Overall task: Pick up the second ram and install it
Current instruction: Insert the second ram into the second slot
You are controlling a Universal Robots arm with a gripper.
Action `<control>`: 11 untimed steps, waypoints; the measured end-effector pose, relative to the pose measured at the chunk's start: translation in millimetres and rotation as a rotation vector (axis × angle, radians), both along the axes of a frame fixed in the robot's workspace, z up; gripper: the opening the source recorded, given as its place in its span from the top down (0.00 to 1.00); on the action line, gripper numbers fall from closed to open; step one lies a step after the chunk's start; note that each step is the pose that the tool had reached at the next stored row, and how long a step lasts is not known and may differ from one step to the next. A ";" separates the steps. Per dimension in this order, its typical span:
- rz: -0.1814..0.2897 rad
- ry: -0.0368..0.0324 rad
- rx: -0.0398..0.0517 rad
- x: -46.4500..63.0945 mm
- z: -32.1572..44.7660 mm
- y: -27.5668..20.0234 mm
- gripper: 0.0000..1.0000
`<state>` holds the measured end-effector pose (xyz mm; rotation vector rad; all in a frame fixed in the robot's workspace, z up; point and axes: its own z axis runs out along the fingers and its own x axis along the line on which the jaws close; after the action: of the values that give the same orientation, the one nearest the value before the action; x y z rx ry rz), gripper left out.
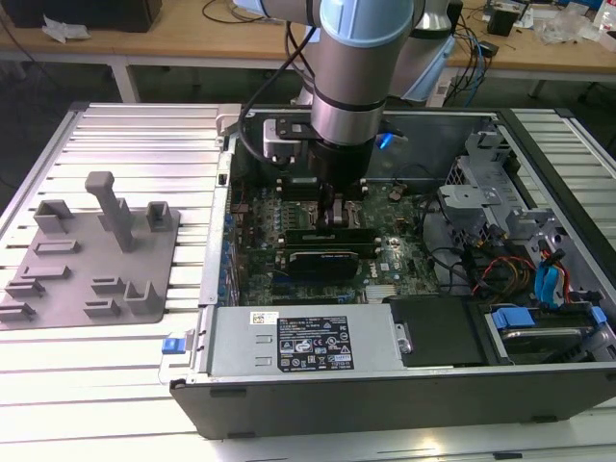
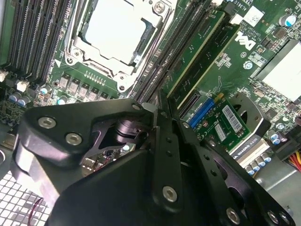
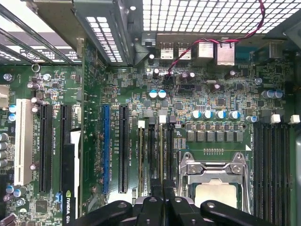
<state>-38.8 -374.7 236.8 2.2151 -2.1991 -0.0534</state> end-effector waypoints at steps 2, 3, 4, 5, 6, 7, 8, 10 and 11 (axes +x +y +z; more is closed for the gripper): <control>-0.002 0.0000 0.0001 0.6 -0.2 0.0 0.91; -0.006 0.0000 0.0001 0.7 -0.2 0.0 0.91; -0.006 0.0000 0.0005 0.7 -0.3 0.0 0.91; -0.007 -0.0001 0.0008 0.7 -0.3 0.1 0.91; -0.007 -0.0001 0.0010 0.8 -0.3 0.1 0.91; -0.007 0.0000 0.0015 0.7 -0.3 0.0 0.91; -0.007 -0.0001 0.0045 0.7 -0.3 0.1 0.91; -0.007 0.0000 0.0059 0.7 -0.3 0.1 0.91; -0.007 0.0001 0.0061 0.7 -0.5 0.0 0.91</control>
<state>-38.1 -374.8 236.3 2.2104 -2.2099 -0.0604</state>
